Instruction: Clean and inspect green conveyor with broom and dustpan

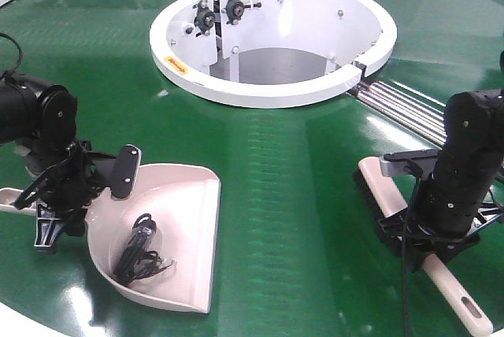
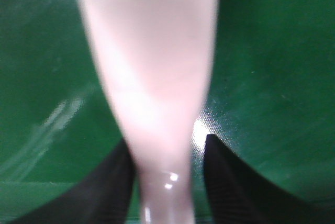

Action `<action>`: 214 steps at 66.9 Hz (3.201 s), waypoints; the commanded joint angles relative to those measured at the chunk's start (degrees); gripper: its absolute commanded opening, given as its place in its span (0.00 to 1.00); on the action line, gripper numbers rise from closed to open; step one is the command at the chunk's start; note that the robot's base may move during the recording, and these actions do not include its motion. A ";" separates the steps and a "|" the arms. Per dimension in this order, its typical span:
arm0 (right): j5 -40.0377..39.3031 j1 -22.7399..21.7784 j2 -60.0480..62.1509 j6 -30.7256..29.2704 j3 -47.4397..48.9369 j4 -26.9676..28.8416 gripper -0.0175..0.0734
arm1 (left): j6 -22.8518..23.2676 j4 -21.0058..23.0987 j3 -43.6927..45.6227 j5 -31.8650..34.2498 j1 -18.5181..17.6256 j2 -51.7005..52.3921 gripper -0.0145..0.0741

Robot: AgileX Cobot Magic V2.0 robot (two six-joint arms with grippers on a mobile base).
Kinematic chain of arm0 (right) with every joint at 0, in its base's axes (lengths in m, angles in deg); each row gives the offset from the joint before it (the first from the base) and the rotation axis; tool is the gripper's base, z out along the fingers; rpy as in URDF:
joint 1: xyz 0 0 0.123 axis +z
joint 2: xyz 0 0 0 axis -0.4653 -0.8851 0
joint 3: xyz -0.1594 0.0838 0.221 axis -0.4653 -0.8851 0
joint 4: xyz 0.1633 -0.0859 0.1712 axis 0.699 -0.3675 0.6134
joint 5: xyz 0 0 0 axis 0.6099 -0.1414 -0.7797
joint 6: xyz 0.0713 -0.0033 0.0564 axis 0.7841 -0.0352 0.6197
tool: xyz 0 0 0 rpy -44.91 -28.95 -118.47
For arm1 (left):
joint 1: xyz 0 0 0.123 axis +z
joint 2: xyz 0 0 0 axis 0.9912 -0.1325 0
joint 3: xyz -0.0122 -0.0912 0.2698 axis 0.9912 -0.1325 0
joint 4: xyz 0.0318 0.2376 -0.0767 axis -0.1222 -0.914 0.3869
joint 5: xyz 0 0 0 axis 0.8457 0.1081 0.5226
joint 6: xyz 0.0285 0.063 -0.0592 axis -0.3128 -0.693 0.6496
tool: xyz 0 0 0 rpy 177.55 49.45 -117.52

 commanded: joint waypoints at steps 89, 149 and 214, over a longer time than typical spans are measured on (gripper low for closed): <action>-19.67 -0.27 47.86 -1.22 1.31 -0.82 0.79 | 39.49 16.33 1.54 6.19 -0.50 40.08 0.64; -50.76 -0.27 99.82 -2.71 -48.57 -1.36 0.79 | 44.22 30.07 -56.82 56.07 -0.56 82.95 0.62; -49.19 -0.27 98.75 -2.47 -48.65 -0.55 0.18 | 42.12 31.15 -57.76 54.62 -0.56 82.95 0.15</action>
